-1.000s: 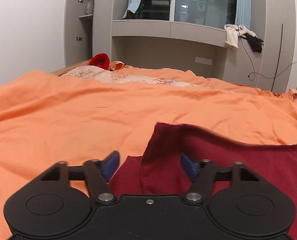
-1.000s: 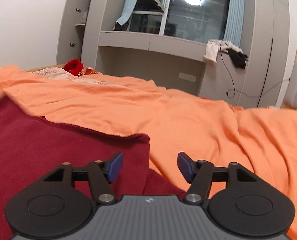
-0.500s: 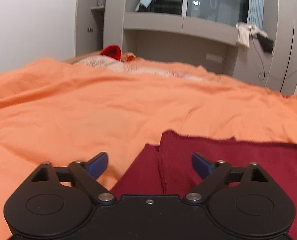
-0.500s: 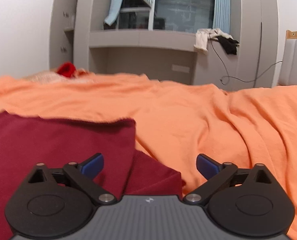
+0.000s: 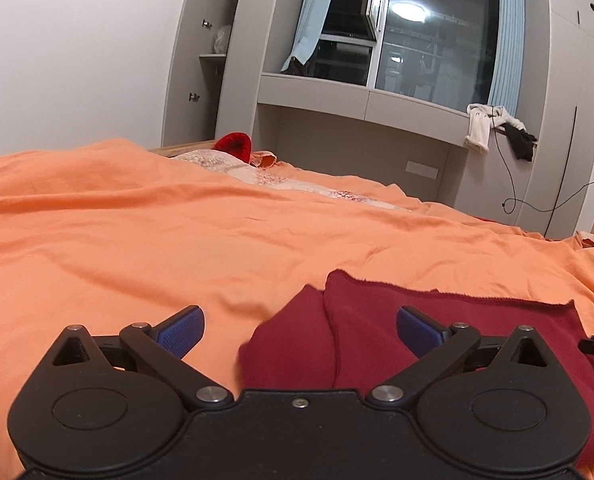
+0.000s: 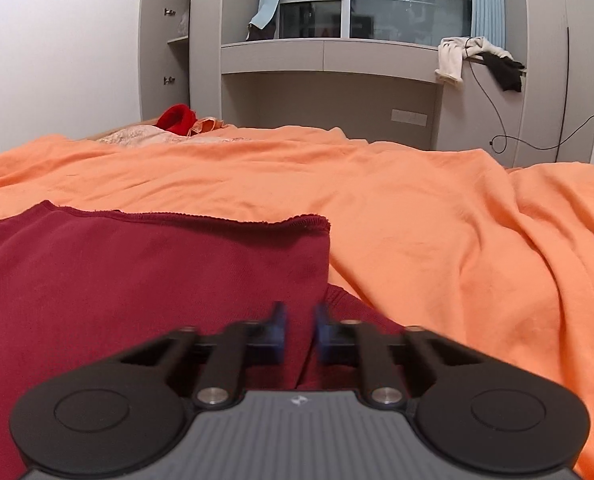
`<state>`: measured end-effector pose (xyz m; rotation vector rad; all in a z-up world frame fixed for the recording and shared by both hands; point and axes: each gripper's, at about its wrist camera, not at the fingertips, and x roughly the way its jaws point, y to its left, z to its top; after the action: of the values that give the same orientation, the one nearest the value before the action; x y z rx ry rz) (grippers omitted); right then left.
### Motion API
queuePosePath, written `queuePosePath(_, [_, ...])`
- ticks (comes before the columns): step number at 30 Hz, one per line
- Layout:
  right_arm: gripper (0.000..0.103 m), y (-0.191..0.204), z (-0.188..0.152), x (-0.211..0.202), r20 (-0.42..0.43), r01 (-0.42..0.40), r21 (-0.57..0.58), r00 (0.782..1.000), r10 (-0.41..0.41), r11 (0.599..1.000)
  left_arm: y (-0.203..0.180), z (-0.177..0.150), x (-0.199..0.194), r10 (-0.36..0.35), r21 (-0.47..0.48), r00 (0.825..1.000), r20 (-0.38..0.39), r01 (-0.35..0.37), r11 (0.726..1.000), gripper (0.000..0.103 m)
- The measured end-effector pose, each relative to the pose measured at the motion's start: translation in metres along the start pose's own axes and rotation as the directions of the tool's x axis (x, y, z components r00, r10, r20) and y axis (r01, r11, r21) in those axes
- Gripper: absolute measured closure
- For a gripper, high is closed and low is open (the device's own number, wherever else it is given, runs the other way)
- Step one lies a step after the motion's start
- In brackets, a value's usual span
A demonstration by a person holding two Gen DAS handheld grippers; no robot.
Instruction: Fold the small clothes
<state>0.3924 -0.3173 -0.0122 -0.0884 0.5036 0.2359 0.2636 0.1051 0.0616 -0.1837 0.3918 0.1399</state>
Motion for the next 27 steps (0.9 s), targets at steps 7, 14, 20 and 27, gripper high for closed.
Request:
queuePosePath(7, [0.101,-0.004,0.000,-0.028,0.032,0.072,0.076,0.997,-0.075,0.995,0.009,-0.010,-0.027,-0.108,-0.042,0.994,-0.004,0.107,0.993,0.001])
queuePosePath(14, [0.100,-0.004,-0.008,-0.029,0.013,0.090,0.091,0.996,-0.092,0.992,0.012,-0.025,-0.044,-0.197,-0.057,0.980,-0.018,0.195,0.979,0.001])
queuePosePath(20, [0.062,0.000,-0.006,-0.040,0.036,0.121,0.085,0.992,-0.125,0.989,0.011,-0.049,-0.057,-0.323,-0.102,0.941,-0.098,0.313,0.944,0.001])
queuePosePath(27, [0.019,0.007,-0.007,-0.075,0.102,0.113,0.095,0.987,-0.123,0.989,-0.009,-0.061,-0.046,-0.440,-0.082,0.880,-0.179,0.432,0.898,0.001])
